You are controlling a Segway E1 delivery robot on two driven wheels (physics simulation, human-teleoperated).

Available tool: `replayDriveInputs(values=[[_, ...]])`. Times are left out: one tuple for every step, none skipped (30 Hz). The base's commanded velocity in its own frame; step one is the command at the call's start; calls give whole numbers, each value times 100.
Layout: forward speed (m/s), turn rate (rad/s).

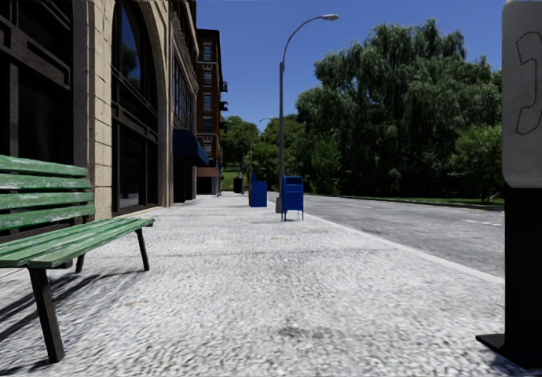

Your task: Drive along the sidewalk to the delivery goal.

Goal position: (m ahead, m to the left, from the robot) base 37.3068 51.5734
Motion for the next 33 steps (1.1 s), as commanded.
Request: replayDriveInputs(values=[[200, 35], [200, 35], [200, 35], [200, 35], [200, 35], [200, 32], [200, 19], [200, 10], [200, 1], [200, 1], [200, 0], [200, 0], [200, 0], [200, 0], [200, 0], [200, 0], [200, 0], [200, 0], [200, 0], [200, 0], [200, 0], [200, 0], [200, 0], [200, 0], [200, 0], [200, 0], [200, 0], [200, 5], [200, 5], [200, 11], [200, 15], [200, 17], [200, 17]])
